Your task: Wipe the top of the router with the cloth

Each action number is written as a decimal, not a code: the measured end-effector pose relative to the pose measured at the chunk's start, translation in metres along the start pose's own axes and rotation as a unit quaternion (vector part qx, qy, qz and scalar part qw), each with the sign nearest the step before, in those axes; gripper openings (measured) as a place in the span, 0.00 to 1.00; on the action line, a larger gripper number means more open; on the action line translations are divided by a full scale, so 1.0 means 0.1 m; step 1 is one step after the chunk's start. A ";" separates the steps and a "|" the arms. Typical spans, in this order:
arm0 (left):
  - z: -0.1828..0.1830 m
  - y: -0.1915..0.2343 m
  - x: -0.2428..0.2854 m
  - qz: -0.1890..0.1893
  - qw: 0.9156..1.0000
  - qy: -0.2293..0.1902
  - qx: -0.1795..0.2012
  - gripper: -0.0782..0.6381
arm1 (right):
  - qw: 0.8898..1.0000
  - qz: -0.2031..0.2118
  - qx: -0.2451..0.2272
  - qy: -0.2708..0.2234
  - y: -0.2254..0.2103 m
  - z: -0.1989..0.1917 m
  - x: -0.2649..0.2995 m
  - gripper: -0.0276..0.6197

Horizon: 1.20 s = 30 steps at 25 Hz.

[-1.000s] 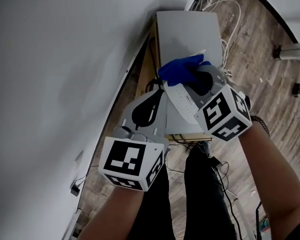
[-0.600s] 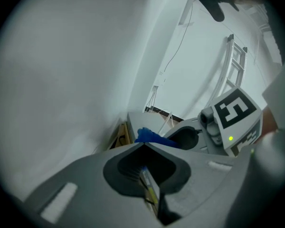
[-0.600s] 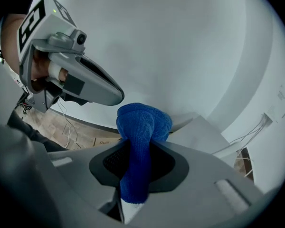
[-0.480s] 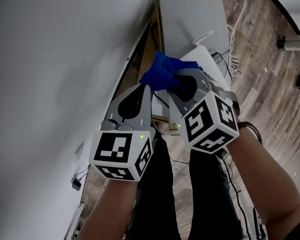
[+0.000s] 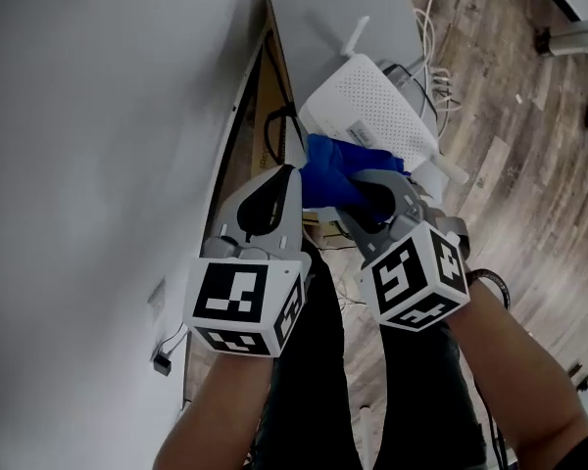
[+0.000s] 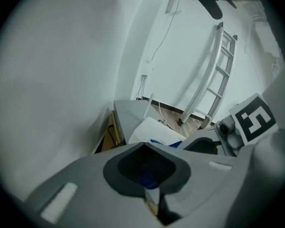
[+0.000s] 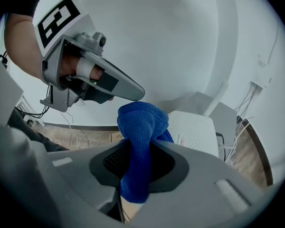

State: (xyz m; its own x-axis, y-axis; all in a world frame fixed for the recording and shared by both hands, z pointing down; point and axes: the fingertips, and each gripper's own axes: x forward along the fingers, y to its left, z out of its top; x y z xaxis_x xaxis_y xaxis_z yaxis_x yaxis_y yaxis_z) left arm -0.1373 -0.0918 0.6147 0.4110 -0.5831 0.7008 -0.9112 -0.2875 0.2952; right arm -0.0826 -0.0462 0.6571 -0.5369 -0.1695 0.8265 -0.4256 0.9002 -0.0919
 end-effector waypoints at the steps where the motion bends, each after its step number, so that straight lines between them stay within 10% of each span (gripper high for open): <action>1: -0.01 -0.07 0.02 -0.005 1.000 0.004 0.006 0.11 | 1.000 0.000 0.007 -0.001 0.02 -0.07 -0.05 0.22; 10: 0.13 -0.80 0.08 -0.047 0.997 0.008 0.069 0.11 | 0.995 -0.046 0.091 -0.014 -0.26 -0.59 -0.77 0.22; 16: 1.23 -1.22 -0.30 -0.066 0.988 -0.066 0.125 0.11 | 0.980 -0.120 0.118 -0.107 -0.71 0.25 -1.91 0.22; 25: 3.86 -2.14 -2.59 -0.048 0.949 -0.257 0.176 0.11 | 0.912 -0.249 0.113 -0.306 -0.87 2.50 -4.60 0.22; 30: 4.42 -2.44 -3.42 -0.033 0.918 -0.335 0.210 0.11 | 0.871 -0.301 0.071 -0.381 -0.75 3.16 -5.46 0.22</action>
State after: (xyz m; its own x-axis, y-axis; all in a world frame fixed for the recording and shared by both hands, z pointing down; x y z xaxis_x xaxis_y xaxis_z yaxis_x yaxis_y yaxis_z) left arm -0.0423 -0.1585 0.0158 0.5182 -0.8503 0.0924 -0.8502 -0.5238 -0.0525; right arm 0.0120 -0.1479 0.0368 -0.4893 -0.8599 0.1454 -0.8543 0.5061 0.1186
